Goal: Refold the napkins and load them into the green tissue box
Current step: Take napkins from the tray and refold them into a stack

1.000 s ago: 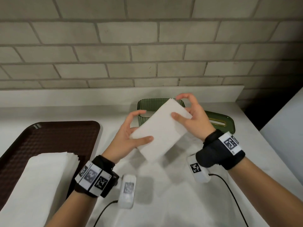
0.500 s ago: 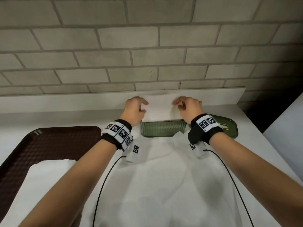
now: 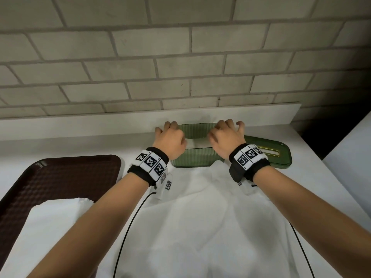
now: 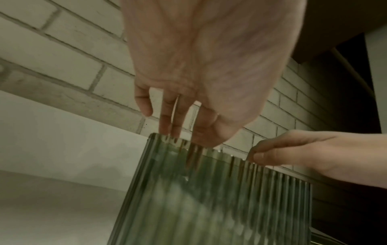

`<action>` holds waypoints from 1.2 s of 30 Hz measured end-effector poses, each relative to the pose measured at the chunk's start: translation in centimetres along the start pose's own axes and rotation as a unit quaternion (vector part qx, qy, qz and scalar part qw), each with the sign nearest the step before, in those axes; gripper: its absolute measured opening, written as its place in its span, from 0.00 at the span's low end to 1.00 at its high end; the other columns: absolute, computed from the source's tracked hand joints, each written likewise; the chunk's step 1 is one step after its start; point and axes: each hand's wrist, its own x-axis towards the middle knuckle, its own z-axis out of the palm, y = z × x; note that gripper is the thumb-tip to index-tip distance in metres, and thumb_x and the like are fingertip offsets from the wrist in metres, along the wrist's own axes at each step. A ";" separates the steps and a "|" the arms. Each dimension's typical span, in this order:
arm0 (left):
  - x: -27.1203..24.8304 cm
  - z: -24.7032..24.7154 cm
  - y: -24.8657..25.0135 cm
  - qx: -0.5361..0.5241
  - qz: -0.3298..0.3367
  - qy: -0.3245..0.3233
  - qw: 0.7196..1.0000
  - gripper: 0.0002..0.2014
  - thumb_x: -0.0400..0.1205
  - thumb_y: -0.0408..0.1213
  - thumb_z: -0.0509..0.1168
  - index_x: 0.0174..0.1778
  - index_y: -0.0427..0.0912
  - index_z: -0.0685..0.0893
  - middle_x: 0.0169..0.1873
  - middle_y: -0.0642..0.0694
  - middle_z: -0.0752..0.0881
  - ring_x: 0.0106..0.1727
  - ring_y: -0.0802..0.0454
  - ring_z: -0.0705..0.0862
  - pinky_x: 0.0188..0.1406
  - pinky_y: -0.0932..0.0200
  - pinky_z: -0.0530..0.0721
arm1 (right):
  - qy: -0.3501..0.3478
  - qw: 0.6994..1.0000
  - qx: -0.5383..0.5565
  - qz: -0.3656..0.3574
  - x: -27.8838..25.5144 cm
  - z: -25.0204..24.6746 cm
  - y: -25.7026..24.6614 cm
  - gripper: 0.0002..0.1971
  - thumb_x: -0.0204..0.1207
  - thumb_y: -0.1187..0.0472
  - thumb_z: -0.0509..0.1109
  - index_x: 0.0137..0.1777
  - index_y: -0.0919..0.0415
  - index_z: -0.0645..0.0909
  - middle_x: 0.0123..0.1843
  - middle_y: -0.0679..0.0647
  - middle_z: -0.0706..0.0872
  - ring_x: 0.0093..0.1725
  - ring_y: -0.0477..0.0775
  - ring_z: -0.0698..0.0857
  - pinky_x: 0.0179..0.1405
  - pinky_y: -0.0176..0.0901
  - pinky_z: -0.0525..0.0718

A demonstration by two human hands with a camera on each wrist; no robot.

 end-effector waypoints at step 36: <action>-14.0 4.1 8.3 -0.337 0.087 -0.152 0.925 0.14 0.79 0.45 0.71 0.58 0.45 0.84 0.46 0.49 0.86 0.39 0.51 0.86 0.47 0.53 0.86 | -0.240 0.951 0.172 0.094 -16.5 -5.4 6.1 0.06 0.71 0.48 0.75 0.45 0.46 0.87 0.44 0.45 0.88 0.41 0.43 0.84 0.49 0.44 0.84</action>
